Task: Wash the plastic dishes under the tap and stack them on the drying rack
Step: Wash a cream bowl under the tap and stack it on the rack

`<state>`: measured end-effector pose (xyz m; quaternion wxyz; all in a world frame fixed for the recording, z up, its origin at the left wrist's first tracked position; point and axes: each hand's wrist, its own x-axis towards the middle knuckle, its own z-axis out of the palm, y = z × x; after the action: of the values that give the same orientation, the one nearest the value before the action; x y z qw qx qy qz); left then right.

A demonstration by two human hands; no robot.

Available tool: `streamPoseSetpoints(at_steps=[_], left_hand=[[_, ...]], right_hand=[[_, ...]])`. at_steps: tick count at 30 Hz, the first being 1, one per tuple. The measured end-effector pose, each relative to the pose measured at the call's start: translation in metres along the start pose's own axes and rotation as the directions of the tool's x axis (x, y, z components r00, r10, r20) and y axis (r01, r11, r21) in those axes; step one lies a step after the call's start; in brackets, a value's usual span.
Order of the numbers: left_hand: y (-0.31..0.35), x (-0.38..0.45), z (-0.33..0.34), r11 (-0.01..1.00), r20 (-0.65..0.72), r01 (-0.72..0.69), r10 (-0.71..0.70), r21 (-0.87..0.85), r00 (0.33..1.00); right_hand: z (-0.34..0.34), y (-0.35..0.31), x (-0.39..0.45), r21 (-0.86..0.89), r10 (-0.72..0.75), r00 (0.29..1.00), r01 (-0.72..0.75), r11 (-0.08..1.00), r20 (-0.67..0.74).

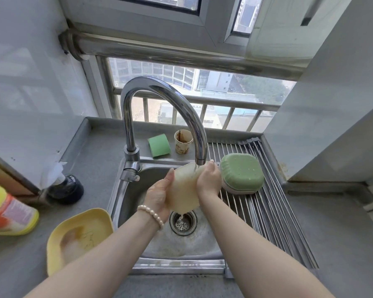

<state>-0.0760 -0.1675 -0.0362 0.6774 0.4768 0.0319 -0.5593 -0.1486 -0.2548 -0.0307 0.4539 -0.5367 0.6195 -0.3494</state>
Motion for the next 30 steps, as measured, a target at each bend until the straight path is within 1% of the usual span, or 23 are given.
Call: streamPoseSetpoints(at_steps=[2,4,6,8,9,11,12,13,14,15,16,17,18,19,20,21,22,23,24,26,27,29,30], left_hand=[[0.004,0.002,0.002,0.996,-0.040,-0.082,0.084,0.045,0.996],[0.007,0.004,0.004,0.983,-0.074,-0.147,0.156,0.113,0.985],[0.011,0.004,0.006,0.964,-0.095,-0.181,0.202,0.193,0.975],[0.014,0.004,0.008,0.946,-0.117,-0.191,0.227,0.261,0.967],[0.015,0.003,0.008,0.936,-0.130,-0.193,0.239,0.294,0.962],[0.017,0.002,0.011,0.894,-0.135,-0.217,0.290,0.392,0.948],[0.018,0.003,0.012,0.857,-0.118,-0.248,0.333,0.452,0.936],[0.018,0.004,0.015,0.799,-0.082,-0.289,0.387,0.527,0.919],[0.017,0.006,0.017,0.699,-0.026,-0.338,0.454,0.630,0.891],[0.013,0.009,0.019,0.537,0.055,-0.396,0.543,0.745,0.838],[0.010,0.012,0.020,0.324,0.156,-0.449,0.640,0.832,0.752],[0.005,0.015,0.021,0.100,0.274,-0.485,0.719,0.869,0.639],[0.001,0.018,0.021,-0.103,0.395,-0.506,0.762,0.856,0.513],[-0.002,0.021,0.021,-0.270,0.513,-0.527,0.762,0.806,0.395],[-0.003,0.024,0.019,-0.396,0.610,-0.539,0.732,0.743,0.303],[-0.004,0.026,0.018,-0.475,0.677,-0.548,0.691,0.689,0.253],[-0.004,0.027,0.018,-0.510,0.714,-0.553,0.655,0.659,0.247],[-0.001,0.025,0.019,-0.502,0.717,-0.548,0.629,0.669,0.300],[0.002,0.020,0.022,-0.455,0.681,-0.525,0.613,0.719,0.401],[0.009,0.014,0.027,-0.299,0.518,-0.426,0.569,0.854,0.638],[0.011,0.014,0.028,-0.233,0.442,-0.377,0.541,0.896,0.715],[0.015,0.013,0.031,-0.125,0.370,-0.357,0.500,0.926,0.783],[0.017,0.013,0.034,-0.053,0.333,-0.352,0.477,0.935,0.813]], right_hand=[[0.003,0.007,-0.010,-0.113,-0.229,0.972,0.233,0.966,0.046],[0.005,0.015,-0.019,-0.222,-0.398,0.909,0.416,0.882,0.124],[0.006,0.026,-0.020,-0.368,-0.555,0.813,0.578,0.728,0.178],[0.005,0.028,-0.018,-0.480,-0.677,0.704,0.679,0.555,0.214],[0.003,0.025,-0.016,-0.508,-0.704,0.668,0.705,0.495,0.240],[-0.002,0.017,-0.012,-0.547,-0.711,0.627,0.734,0.403,0.317],[-0.005,0.010,-0.012,-0.545,-0.675,0.653,0.724,0.423,0.343],[-0.007,0.003,-0.011,-0.531,-0.607,0.715,0.683,0.502,0.347],[-0.010,-0.002,-0.010,-0.524,-0.515,0.795,0.603,0.602,0.322],[-0.012,-0.005,-0.006,-0.511,-0.413,0.864,0.503,0.697,0.288],[-0.013,-0.007,-0.003,-0.488,-0.313,0.914,0.403,0.774,0.258],[-0.015,-0.009,-0.001,-0.468,-0.244,0.941,0.329,0.821,0.234],[-0.015,-0.010,-0.001,-0.453,-0.204,0.955,0.284,0.845,0.217],[-0.015,-0.011,0.002,-0.440,-0.188,0.961,0.260,0.859,0.202],[-0.015,-0.012,0.002,-0.432,-0.169,0.967,0.237,0.870,0.190],[-0.017,-0.012,0.003,-0.424,-0.155,0.971,0.219,0.879,0.180],[-0.020,-0.012,0.001,-0.414,-0.143,0.974,0.204,0.887,0.174],[-0.023,-0.012,0.001,-0.400,-0.137,0.977,0.193,0.896,0.164],[-0.027,-0.011,0.000,-0.385,-0.135,0.980,0.183,0.905,0.148],[-0.031,-0.007,0.000,-0.358,-0.148,0.982,0.182,0.916,0.119],[-0.032,-0.006,0.000,-0.343,-0.147,0.983,0.176,0.923,0.107],[-0.033,-0.004,-0.001,-0.301,-0.108,0.990,0.129,0.945,0.086],[-0.033,-0.003,-0.001,-0.277,-0.080,0.994,0.098,0.956,0.074]])
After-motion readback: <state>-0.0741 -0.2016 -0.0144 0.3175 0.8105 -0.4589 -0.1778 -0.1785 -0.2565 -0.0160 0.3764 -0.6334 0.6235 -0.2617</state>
